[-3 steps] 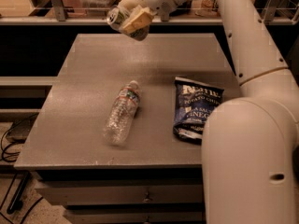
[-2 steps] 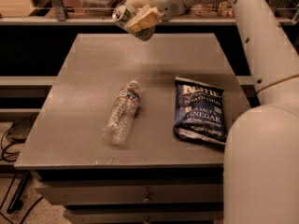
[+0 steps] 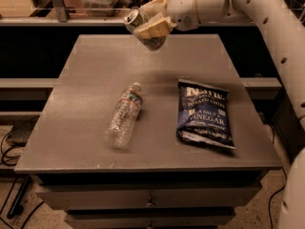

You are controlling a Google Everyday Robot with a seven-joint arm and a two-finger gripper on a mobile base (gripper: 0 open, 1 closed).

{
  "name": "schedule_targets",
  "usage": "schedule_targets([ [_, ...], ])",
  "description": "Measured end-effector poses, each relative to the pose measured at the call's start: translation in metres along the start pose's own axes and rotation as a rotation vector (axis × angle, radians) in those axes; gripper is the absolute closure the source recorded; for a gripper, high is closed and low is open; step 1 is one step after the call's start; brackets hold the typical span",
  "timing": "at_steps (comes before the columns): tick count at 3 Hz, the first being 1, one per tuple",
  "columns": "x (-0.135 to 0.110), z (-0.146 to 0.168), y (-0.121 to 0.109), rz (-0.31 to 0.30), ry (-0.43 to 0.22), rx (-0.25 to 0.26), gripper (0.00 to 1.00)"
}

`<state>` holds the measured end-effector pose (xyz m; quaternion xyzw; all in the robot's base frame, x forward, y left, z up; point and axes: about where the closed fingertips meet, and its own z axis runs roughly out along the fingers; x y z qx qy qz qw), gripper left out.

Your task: Place 7up can upright

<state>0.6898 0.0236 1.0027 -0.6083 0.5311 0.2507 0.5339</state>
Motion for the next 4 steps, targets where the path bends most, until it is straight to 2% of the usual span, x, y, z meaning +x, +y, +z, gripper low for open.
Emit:
schedule_targets([
  [2,0.028,0.002,0.007,0.114,-0.140,0.132,1.00],
  [4,0.045,0.008,-0.004,0.173,-0.228,0.207,1.00],
])
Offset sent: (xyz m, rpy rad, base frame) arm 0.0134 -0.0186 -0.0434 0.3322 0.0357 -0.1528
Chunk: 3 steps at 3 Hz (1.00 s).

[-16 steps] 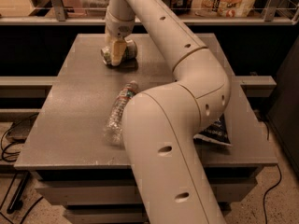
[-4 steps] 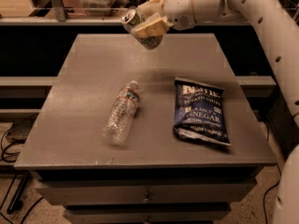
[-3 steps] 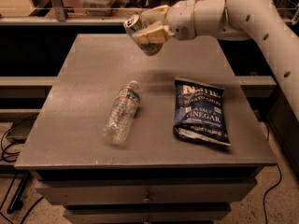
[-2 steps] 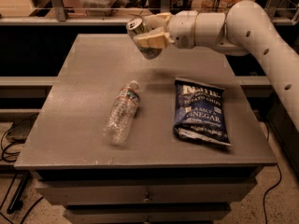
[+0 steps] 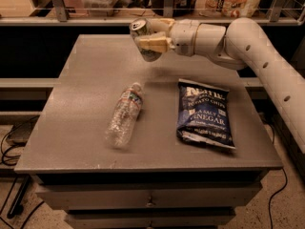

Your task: Place 7up can upright

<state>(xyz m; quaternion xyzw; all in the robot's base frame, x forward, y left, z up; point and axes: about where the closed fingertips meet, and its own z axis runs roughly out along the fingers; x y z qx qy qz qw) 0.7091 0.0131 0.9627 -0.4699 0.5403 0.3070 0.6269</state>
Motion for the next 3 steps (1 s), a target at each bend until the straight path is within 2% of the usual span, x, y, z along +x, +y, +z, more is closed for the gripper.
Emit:
schedule_targets([
  [1,0.008,0.000,-0.003,0.039,-0.015,0.022,1.00],
  [3,0.025,0.001,-0.008,0.096,-0.024,0.035,1.00],
])
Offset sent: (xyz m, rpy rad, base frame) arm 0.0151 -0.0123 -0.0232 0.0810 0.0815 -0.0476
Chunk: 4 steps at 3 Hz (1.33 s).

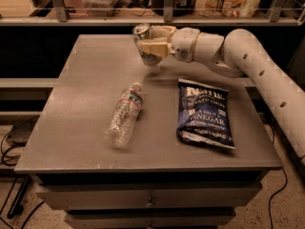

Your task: Place 7up can upright

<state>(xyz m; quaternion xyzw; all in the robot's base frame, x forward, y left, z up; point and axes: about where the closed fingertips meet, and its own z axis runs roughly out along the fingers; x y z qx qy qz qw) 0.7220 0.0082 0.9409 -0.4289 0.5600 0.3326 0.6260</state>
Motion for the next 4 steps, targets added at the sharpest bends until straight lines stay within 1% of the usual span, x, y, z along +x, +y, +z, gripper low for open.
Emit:
schedule_targets([
  [1,0.008,0.001,-0.003,0.020,-0.001,0.000,1.00],
  [4,0.031,0.000,-0.003,0.078,0.013,-0.001,1.00],
])
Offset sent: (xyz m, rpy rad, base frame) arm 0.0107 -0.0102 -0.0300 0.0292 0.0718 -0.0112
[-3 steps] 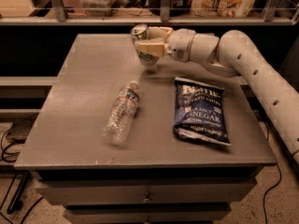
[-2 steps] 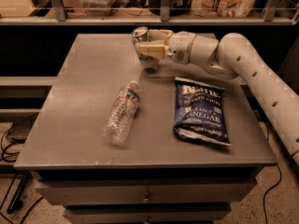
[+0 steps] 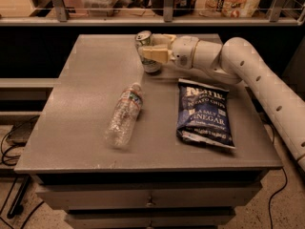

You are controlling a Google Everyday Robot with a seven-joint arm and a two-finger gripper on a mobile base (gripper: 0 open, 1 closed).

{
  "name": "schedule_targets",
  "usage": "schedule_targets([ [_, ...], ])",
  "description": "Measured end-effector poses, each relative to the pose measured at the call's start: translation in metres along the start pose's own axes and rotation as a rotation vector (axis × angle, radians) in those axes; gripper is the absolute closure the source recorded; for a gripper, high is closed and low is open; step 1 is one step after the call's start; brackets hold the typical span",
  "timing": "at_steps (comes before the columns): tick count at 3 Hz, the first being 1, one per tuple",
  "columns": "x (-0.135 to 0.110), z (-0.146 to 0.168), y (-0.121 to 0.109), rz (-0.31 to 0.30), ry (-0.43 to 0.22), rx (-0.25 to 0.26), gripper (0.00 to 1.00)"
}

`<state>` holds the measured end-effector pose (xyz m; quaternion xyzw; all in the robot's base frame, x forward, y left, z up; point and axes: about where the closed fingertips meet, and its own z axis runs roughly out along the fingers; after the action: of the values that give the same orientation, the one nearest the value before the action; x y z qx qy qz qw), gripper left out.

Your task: Place 7up can upright

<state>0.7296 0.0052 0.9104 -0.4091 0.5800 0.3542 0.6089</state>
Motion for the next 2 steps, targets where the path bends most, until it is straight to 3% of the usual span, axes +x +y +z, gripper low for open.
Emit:
schedule_targets([
  [1,0.0098,-0.0025,0.0015,0.021,0.016,0.004,1.00],
  [2,0.0091,-0.0025,0.0014,0.021,0.016,0.004,0.82],
])
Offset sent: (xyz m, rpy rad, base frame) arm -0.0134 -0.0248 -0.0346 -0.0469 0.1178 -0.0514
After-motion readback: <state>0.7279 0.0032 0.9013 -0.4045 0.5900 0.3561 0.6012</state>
